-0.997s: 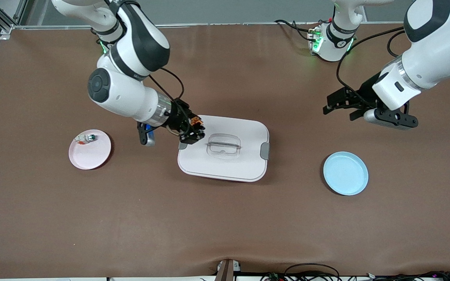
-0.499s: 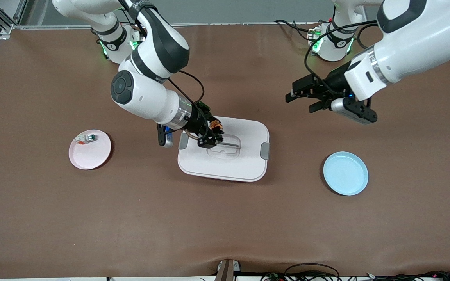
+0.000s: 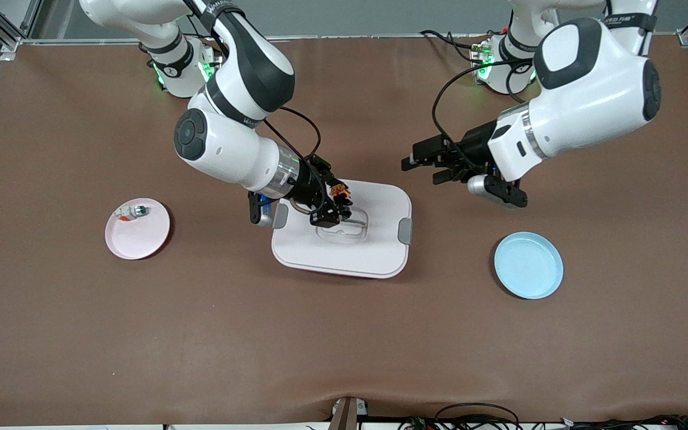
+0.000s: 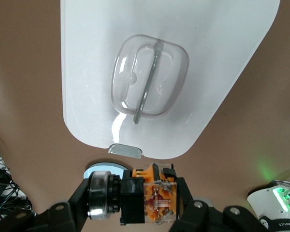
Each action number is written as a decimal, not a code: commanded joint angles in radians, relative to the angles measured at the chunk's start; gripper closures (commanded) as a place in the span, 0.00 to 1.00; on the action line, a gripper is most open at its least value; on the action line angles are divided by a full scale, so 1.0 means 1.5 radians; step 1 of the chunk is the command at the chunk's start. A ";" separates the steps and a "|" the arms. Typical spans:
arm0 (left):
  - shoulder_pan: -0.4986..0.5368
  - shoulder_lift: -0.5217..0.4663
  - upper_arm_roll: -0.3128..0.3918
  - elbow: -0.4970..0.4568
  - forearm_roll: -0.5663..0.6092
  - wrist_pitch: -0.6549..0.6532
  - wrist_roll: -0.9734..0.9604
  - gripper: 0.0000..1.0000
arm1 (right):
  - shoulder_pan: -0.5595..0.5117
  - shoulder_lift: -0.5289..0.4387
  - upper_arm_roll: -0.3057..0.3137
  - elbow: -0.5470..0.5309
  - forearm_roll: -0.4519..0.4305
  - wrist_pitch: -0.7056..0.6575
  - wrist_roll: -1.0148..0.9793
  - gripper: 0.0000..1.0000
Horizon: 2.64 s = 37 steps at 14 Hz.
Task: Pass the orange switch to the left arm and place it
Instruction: 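Reach the left gripper toward the switch held by the right gripper, then grasp the switch with the left gripper while the right gripper opens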
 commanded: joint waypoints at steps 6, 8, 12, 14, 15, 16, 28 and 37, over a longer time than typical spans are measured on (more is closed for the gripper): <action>-0.072 0.063 -0.003 -0.008 -0.070 0.152 0.011 0.22 | 0.008 0.010 -0.007 0.020 0.013 -0.001 0.011 1.00; -0.093 0.084 -0.003 -0.007 -0.090 0.205 0.011 0.22 | 0.008 0.010 -0.007 0.020 0.013 -0.001 0.011 1.00; -0.115 0.109 -0.003 -0.008 -0.094 0.264 0.014 0.22 | 0.008 0.010 -0.007 0.020 0.013 -0.001 0.012 1.00; -0.121 0.111 -0.003 -0.008 -0.096 0.271 0.014 0.24 | 0.008 0.010 -0.007 0.027 0.014 -0.001 0.013 1.00; -0.125 0.114 -0.003 -0.008 -0.096 0.279 0.014 0.25 | 0.008 0.010 -0.007 0.028 0.014 -0.001 0.014 1.00; -0.132 0.115 -0.003 -0.008 -0.096 0.280 0.014 0.26 | 0.008 0.010 -0.007 0.028 0.014 -0.001 0.019 1.00; -0.148 0.124 -0.004 -0.010 -0.095 0.296 0.038 0.43 | 0.016 0.026 -0.007 0.063 0.013 -0.001 0.043 1.00; -0.148 0.123 -0.004 -0.007 -0.084 0.295 0.037 1.00 | 0.013 0.035 -0.007 0.063 0.013 -0.001 0.042 1.00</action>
